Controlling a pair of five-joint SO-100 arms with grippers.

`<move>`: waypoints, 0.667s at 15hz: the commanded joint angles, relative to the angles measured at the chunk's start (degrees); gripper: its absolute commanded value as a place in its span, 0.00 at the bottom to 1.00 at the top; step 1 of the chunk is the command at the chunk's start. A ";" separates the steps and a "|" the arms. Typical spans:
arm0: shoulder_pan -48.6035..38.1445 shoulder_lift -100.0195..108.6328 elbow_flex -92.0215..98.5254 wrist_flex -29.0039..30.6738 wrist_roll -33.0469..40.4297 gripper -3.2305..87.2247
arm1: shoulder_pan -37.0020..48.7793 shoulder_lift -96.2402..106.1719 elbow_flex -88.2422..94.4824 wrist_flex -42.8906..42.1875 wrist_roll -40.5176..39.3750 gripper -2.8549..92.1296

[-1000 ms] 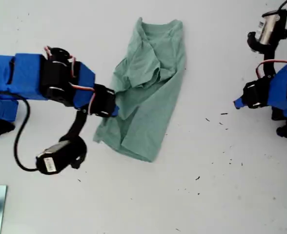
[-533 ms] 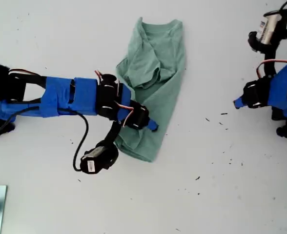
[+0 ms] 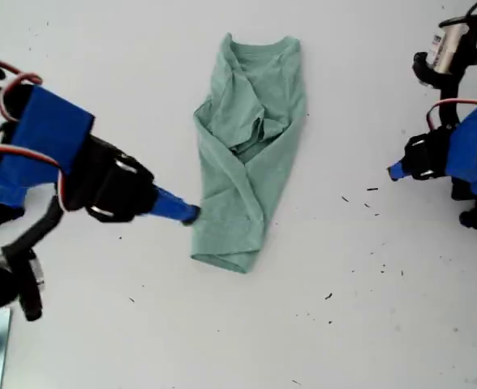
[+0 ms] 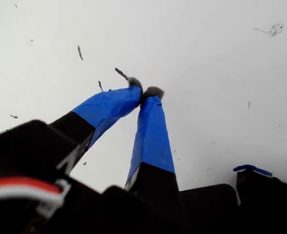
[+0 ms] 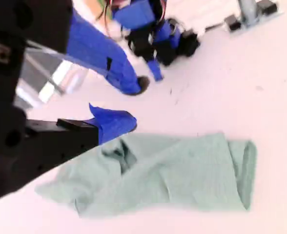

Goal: Fold t shirt

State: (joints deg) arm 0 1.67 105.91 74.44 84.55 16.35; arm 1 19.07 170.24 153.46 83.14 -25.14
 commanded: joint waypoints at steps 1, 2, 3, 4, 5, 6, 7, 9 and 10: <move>-1.23 29.62 46.14 -13.18 -9.32 0.03 | 0.09 0.79 -0.35 0.18 0.00 0.06; -1.49 41.22 62.67 -19.42 -11.95 0.03 | 0.00 0.79 -0.35 0.18 0.18 0.06; -1.67 51.68 76.64 -22.85 -15.73 0.03 | -0.18 0.79 -0.26 0.18 0.26 0.06; -1.32 63.46 89.03 -26.54 -17.31 0.03 | -0.26 0.79 -0.26 0.18 0.44 0.06; 0.00 74.71 97.38 -28.21 -20.04 0.03 | -0.18 0.79 -0.26 0.18 0.44 0.06; 0.97 81.47 101.69 -28.04 -22.59 0.03 | -0.18 0.79 -0.26 0.18 0.62 0.06; 1.05 82.79 103.18 -27.77 -24.08 0.03 | -0.18 0.70 -0.26 0.18 0.79 0.06; 0.79 82.44 104.77 -27.69 -25.05 0.03 | -0.26 0.62 -0.18 0.09 0.97 0.06; 0.70 82.44 104.59 -27.51 -25.05 0.03 | -0.26 0.62 -0.18 0.09 0.97 0.06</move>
State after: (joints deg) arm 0 2.29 187.56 179.56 57.92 -7.82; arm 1 19.07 170.24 153.46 83.14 -24.87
